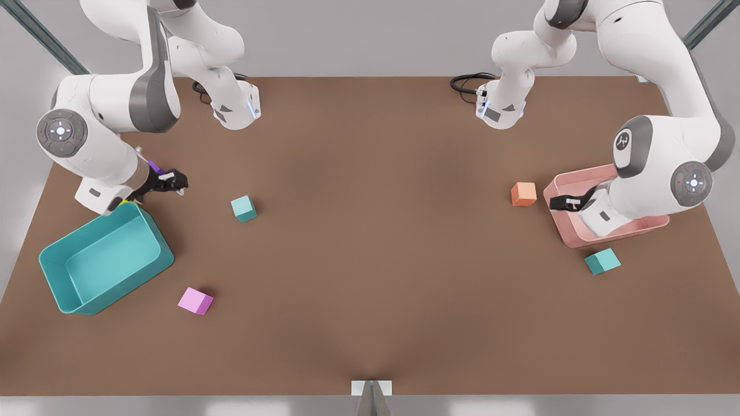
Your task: Stack the two blue cubes on top of each other
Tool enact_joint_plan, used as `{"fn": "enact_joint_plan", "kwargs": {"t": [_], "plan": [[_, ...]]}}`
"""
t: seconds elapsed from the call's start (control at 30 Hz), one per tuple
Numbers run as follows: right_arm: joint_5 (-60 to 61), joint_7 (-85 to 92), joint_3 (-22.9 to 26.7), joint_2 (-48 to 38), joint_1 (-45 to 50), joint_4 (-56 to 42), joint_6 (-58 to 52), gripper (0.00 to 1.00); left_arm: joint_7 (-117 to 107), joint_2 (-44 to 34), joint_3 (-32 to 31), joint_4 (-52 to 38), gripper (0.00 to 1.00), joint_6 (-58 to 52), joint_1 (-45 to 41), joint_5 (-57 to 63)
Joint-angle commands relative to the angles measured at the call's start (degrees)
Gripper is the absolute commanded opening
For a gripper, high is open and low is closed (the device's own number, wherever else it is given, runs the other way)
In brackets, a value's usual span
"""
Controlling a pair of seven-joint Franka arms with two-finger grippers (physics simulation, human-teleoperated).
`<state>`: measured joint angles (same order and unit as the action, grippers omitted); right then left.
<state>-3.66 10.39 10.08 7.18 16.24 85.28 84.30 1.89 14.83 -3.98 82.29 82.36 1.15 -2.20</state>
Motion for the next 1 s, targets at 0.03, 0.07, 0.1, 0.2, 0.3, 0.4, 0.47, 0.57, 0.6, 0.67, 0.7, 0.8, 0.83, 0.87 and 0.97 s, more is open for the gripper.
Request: {"fn": "enact_joint_plan", "kwargs": {"t": [0.03,0.07,0.1,0.2,0.3,0.4,0.47,0.57,0.6,0.67,0.7,0.8,0.83,0.87,0.97], "plan": [[-0.03,5.08,0.11,-0.06,-0.25,0.06,2.01,1.0,-3.29,-0.06,-0.06,-0.02,1.0,2.72,-0.36,0.01],[-0.38,6.3,-0.33,-0.06,0.19,0.76,1.4,1.0,-3.29,-0.06,-0.06,-0.02,1.0,2.72,-0.36,0.01],[-0.56,6.66,-0.59,-0.06,0.72,3.03,0.96,1.0,-3.29,-0.06,-0.06,-0.02,1.0,2.72,-0.36,-0.08],[-0.47,4.47,-1.03,-4.28,4.32,23.26,16.24,1.0,-3.38,0.02,-0.06,-0.02,1.0,2.72,-0.27,-0.08],[0.67,4.2,-0.94,-7.09,4.23,37.58,32.5,1.0,-3.56,0.2,0.03,0.06,1.0,2.72,-0.09,0.0],[1.81,3.67,-0.5,-6.48,3.88,47.08,45.33,1.0,-3.64,0.2,0.03,0.15,1.0,2.72,-0.18,-0.08],[1.9,2.8,-0.5,-6.48,3.97,48.93,47.27,1.0,-3.64,0.2,0.03,0.24,1.0,2.63,-0.18,-0.08],[1.9,2.8,-0.5,-6.57,3.88,50.78,48.33,1.0,-3.47,0.73,0.03,0.33,1.0,2.63,-0.01,0.01],[1.81,2.88,-0.5,-6.3,3.88,50.69,48.5,1.0,-3.47,0.64,0.03,0.33,1.0,2.63,-0.01,0.01],[1.81,3.41,-0.5,-3.23,3.8,50.51,52.54,1.0,-3.47,0.64,0.03,0.33,1.0,2.63,-0.01,0.01],[1.81,3.5,-0.42,-2.96,3.36,50.51,53.16,1.0,-3.47,0.64,0.03,0.33,1.0,2.63,-0.01,0.01],[1.81,3.5,-0.42,-1.91,1.95,50.34,53.34,1.0,-3.47,0.9,0.03,0.33,1.0,2.63,-0.01,0.01],[1.81,3.59,-0.42,-1.73,1.42,50.34,53.34,1.0,-3.38,0.9,0.03,0.33,1.0,2.63,-0.01,0.01],[1.81,3.59,-0.42,-1.73,1.25,50.34,53.43,1.0,-3.38,0.9,0.03,0.33,1.0,2.63,0.08,0.01],[1.81,3.59,-0.5,-1.64,1.33,50.34,53.43,1.0,-3.38,0.9,0.03,0.33,1.0,2.63,0.08,0.01]]}}
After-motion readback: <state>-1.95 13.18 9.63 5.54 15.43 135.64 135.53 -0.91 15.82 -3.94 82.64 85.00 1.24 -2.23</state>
